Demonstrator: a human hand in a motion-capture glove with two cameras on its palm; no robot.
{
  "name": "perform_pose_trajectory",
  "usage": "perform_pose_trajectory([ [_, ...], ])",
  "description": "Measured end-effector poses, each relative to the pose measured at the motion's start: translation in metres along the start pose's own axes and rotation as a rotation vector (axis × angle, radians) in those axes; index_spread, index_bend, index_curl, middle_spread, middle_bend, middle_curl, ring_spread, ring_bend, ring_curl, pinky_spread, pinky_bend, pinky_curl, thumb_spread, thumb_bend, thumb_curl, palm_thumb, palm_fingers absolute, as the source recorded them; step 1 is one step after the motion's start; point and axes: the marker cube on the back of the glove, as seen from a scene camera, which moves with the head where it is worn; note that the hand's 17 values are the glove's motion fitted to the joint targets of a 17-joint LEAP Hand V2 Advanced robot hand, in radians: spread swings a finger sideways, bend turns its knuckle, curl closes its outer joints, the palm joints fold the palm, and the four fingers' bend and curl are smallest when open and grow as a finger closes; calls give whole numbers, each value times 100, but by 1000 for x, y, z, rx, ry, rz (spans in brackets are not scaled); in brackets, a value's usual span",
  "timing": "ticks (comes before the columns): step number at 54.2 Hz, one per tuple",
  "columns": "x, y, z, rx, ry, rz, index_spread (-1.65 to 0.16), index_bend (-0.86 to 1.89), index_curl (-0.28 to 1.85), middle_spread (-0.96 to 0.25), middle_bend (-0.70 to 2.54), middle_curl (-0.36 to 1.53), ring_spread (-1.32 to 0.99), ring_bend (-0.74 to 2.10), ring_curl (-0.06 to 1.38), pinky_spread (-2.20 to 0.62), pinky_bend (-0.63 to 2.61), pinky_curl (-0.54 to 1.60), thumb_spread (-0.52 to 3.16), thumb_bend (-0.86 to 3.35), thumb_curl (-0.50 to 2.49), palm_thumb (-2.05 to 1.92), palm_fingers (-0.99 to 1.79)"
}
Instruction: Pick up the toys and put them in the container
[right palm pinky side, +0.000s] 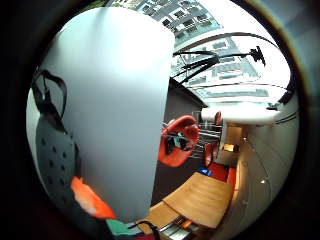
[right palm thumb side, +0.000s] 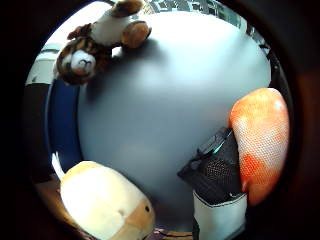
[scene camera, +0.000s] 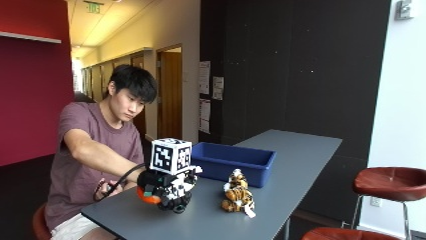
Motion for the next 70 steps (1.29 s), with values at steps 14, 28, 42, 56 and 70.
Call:
perform_pose_trajectory([
  [14, -50, 20, -143, 196, -139, -74, -24, 64, 21, -21, 110, 64, -33, 140, 56, -40, 114, 48, 112, 10, 59, 44, 118],
  [28, -230, 52, -233, 297, -163, -445, -25, 79, 30, -21, 115, 70, -33, 144, 58, -40, 119, 53, 101, 6, 70, 44, 112],
  [42, -398, 84, -205, 236, -100, -638, -25, 81, 37, -21, 116, 74, -33, 146, 59, -40, 121, 55, 94, 3, 79, 45, 108],
  [56, -421, 94, -164, -186, 6, -762, -23, 56, 41, -19, 82, 66, -30, 137, 57, -36, 124, 55, 103, -8, 79, 29, 43],
  [70, -360, 87, -171, -139, 35, -691, -18, 3, 21, 7, 8, 37, 1, 41, 26, 0, 112, 44, 105, -12, 47, -16, -53],
])
